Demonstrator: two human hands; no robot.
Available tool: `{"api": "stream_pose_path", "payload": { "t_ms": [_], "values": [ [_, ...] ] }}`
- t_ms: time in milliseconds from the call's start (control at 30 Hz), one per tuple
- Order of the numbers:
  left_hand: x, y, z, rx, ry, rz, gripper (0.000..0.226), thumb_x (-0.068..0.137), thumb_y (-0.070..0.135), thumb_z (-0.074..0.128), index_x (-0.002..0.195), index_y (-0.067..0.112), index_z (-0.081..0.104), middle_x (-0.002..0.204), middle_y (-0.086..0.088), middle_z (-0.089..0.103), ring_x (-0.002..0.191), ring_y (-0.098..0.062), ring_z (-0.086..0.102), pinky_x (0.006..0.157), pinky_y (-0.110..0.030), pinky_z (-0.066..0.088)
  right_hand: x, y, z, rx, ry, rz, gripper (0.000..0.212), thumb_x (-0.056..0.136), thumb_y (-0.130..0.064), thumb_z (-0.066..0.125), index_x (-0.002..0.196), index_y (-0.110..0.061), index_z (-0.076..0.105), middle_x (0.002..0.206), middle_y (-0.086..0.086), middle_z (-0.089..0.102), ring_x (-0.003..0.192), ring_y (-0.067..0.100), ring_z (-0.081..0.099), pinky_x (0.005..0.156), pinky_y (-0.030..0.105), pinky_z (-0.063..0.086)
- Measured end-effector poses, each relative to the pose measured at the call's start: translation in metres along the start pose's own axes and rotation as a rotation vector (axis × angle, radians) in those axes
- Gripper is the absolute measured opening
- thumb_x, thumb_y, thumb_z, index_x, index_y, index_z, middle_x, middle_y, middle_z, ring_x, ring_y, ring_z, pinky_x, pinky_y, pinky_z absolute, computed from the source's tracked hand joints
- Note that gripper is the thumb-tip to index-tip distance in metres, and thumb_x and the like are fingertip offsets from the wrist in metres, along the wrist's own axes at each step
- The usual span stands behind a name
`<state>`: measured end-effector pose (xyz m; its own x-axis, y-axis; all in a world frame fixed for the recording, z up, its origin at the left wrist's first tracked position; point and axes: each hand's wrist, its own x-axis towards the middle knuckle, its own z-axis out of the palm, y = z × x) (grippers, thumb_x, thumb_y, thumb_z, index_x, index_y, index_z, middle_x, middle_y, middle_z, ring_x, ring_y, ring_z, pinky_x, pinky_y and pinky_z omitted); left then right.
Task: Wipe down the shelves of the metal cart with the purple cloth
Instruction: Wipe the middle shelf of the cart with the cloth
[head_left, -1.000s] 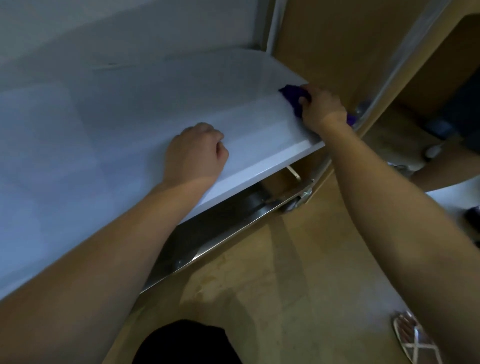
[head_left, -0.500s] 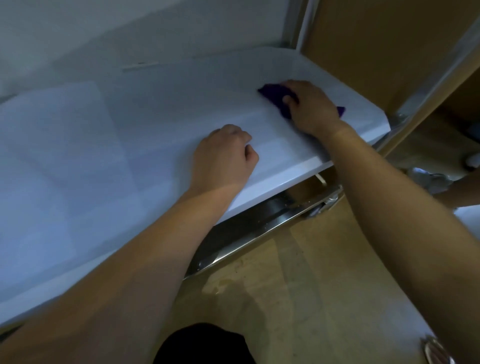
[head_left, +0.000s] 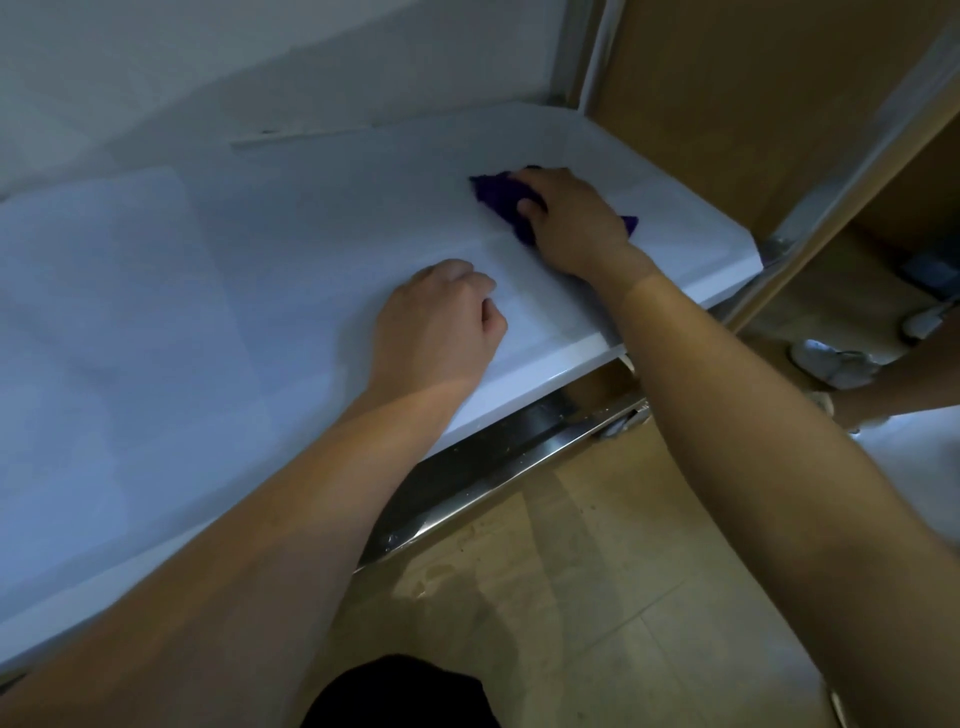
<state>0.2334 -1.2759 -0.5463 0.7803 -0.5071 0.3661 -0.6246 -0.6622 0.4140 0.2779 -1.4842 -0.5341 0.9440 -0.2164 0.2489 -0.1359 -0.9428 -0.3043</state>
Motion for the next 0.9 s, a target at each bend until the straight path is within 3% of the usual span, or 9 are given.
{"api": "stream_pose_path", "payload": {
  "t_ms": [200,300,433,567,667,767,900],
  "values": [
    [0.001,-0.001,0.0,0.005,-0.006,0.009,0.031,0.09,0.02,0.048,0.112,0.013,0.069,0.123,-0.005,0.062,0.113,-0.026,0.056,0.091,-0.036,0.046,0.003,0.058,-0.02,-0.115,0.067,0.339,0.04,0.103,-0.029,0.033,0.141,-0.025,0.044,0.14,0.012,0.048,0.126,0.034,0.046,0.097,0.044,0.043],
    [0.001,0.001,-0.001,0.01,-0.006,0.019,0.034,0.086,0.022,0.043,0.103,0.009,0.07,0.115,-0.009,0.064,0.106,-0.03,0.058,0.086,-0.039,0.049,0.017,0.061,-0.016,-0.122,0.058,0.373,0.038,0.103,-0.028,0.032,0.138,-0.022,0.046,0.136,0.014,0.05,0.126,0.035,0.045,0.097,0.046,0.046],
    [0.0,0.002,0.001,-0.006,0.018,0.01,0.03,0.088,0.018,0.048,0.107,0.01,0.071,0.121,-0.008,0.064,0.111,-0.028,0.058,0.089,-0.038,0.047,0.047,0.059,-0.01,-0.104,0.046,0.393,0.039,0.103,-0.028,0.031,0.137,-0.017,0.045,0.136,0.016,0.049,0.128,0.037,0.043,0.103,0.048,0.041],
    [0.003,0.003,0.003,-0.003,0.042,0.014,0.032,0.082,0.02,0.047,0.098,0.009,0.072,0.112,-0.008,0.067,0.103,-0.029,0.062,0.084,-0.038,0.052,0.076,0.04,-0.004,-0.048,-0.045,0.252,0.04,0.102,-0.027,0.034,0.14,-0.022,0.044,0.139,0.013,0.049,0.127,0.035,0.045,0.105,0.044,0.04],
    [0.005,0.002,0.003,-0.009,0.052,-0.017,0.026,0.079,0.02,0.049,0.089,0.01,0.071,0.103,-0.006,0.067,0.093,-0.03,0.062,0.075,-0.04,0.052,0.068,0.014,0.002,0.019,-0.153,-0.048,0.042,0.103,-0.027,0.038,0.144,-0.022,0.042,0.147,0.006,0.045,0.132,0.027,0.042,0.107,0.034,0.033],
    [0.003,0.003,0.002,-0.037,0.07,-0.012,0.023,0.079,0.018,0.055,0.093,0.013,0.073,0.109,-0.004,0.068,0.096,-0.028,0.063,0.077,-0.037,0.053,0.048,0.017,0.002,0.022,-0.166,-0.259,0.04,0.104,-0.028,0.038,0.143,-0.022,0.044,0.147,0.002,0.045,0.133,0.021,0.041,0.108,0.026,0.026],
    [0.003,0.005,0.002,-0.049,0.073,-0.005,0.02,0.079,0.014,0.059,0.092,0.013,0.074,0.113,-0.004,0.068,0.1,-0.026,0.064,0.079,-0.035,0.053,0.052,0.062,-0.011,-0.025,-0.076,-0.122,0.04,0.104,-0.028,0.037,0.143,-0.021,0.043,0.147,0.005,0.045,0.134,0.025,0.041,0.109,0.029,0.028]
  ]
}}
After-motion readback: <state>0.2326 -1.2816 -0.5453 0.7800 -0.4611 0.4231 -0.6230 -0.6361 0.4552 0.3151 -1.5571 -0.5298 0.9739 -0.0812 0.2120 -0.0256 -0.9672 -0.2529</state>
